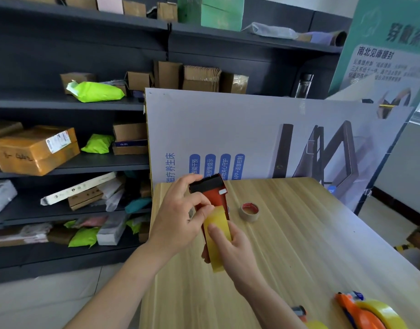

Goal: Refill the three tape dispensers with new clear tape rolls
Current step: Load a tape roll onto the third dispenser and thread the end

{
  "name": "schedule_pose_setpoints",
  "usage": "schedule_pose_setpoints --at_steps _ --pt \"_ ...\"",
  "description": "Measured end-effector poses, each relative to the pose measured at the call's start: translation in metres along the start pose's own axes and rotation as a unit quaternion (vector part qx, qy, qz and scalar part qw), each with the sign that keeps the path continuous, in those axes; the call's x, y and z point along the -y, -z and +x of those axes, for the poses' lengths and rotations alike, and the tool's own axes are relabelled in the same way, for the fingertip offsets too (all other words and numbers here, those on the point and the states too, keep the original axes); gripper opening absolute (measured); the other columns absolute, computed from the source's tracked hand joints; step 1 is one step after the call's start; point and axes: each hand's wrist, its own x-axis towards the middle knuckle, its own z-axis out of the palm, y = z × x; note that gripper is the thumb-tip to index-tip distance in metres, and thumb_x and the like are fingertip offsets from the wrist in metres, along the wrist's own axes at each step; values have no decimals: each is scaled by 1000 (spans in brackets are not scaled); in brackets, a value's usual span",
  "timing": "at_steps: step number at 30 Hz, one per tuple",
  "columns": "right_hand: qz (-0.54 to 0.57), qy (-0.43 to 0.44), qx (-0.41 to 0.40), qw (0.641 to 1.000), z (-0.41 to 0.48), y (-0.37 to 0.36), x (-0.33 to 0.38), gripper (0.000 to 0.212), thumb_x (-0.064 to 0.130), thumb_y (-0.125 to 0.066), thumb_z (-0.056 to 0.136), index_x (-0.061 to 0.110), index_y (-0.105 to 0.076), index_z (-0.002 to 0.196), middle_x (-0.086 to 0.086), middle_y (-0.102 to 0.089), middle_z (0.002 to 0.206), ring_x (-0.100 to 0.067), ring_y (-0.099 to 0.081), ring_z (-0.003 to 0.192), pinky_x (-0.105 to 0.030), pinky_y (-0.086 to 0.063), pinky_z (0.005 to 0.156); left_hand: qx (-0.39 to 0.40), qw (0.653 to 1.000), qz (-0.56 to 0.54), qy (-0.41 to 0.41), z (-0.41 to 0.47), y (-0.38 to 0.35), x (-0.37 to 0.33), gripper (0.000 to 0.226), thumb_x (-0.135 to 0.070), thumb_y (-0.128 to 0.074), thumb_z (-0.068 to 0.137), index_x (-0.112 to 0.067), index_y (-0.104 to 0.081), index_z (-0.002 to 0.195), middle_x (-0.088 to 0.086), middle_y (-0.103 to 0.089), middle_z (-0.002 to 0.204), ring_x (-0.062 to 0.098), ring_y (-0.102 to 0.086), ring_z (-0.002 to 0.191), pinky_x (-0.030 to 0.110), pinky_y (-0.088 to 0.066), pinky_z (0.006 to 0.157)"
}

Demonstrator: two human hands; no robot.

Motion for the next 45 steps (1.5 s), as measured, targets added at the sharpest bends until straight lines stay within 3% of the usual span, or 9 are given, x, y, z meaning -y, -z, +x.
schedule_pose_setpoints --at_steps 3,7,13,19,22,25,35,38,45 --pt "-10 6 10 1000 -1 2 3 10 21 -61 93 11 -62 90 -12 -65 68 -20 -66 54 -24 -51 51 -10 999 53 -7 7 0 -5 9 -26 -61 88 -20 -60 82 -2 -57 118 14 -53 111 15 -34 88" --pt "-14 11 38 999 -4 5 5 22 22 -63 87 1 -58 92 -17 -60 73 -22 -64 56 -23 -51 52 -47 994 94 -6 20 5 -9 14 -24 -55 89 -14 -57 79 -1 -65 91 19 -61 83 33 -43 77" --pt "-19 22 96 995 -9 10 6 30 20 -59 77 -3 -54 96 -18 -57 76 -22 -61 62 -24 -52 57 -63 987 145 -7 36 12 -14 14 -15 -62 89 -9 -57 77 2 -62 73 17 -45 59 31 -35 65" --pt "-35 17 133 990 -9 14 7 30 16 -55 76 -2 -54 100 -18 -58 75 -19 -61 60 -23 -51 59 -41 988 149 -4 40 15 -13 15 -17 -58 92 -8 -56 81 2 -59 72 20 -51 58 28 -35 56" --pt "-31 12 116 993 -8 14 6 32 32 -62 83 3 -56 94 -16 -59 74 -18 -63 58 -22 -51 57 -34 990 139 15 39 13 -9 16 -21 -53 94 -9 -54 83 -3 -56 70 16 -50 59 22 -31 51" --pt "-41 12 96 994 -7 13 3 44 46 -61 89 2 -56 92 -15 -61 73 -17 -64 56 -22 -51 54 -39 989 131 56 41 10 -3 17 -25 -49 96 -12 -53 87 -2 -61 73 16 -55 63 20 -31 50" --pt "-50 -42 108 992 -4 12 0 43 28 -58 76 -6 -53 101 -14 -60 73 -19 -62 56 -24 -50 53 -5 974 91 206 57 8 12 22 -28 -45 98 -14 -52 83 3 -64 78 15 -56 68 26 -37 52" --pt "-28 -57 99 993 -3 12 -2 47 42 -61 81 -3 -58 94 -13 -61 71 -20 -61 52 -27 -51 52 11 963 56 262 61 6 17 22 -30 -46 97 -14 -55 85 5 -65 83 20 -59 76 29 -41 57" --pt "10 -88 66 994 0 11 -6 59 56 -67 78 -1 -64 94 -11 -67 65 -21 -63 52 -29 -52 54 68 967 9 246 65 10 18 13 -23 -49 96 -28 -60 93 -8 -64 87 11 -58 78 24 -42 56"
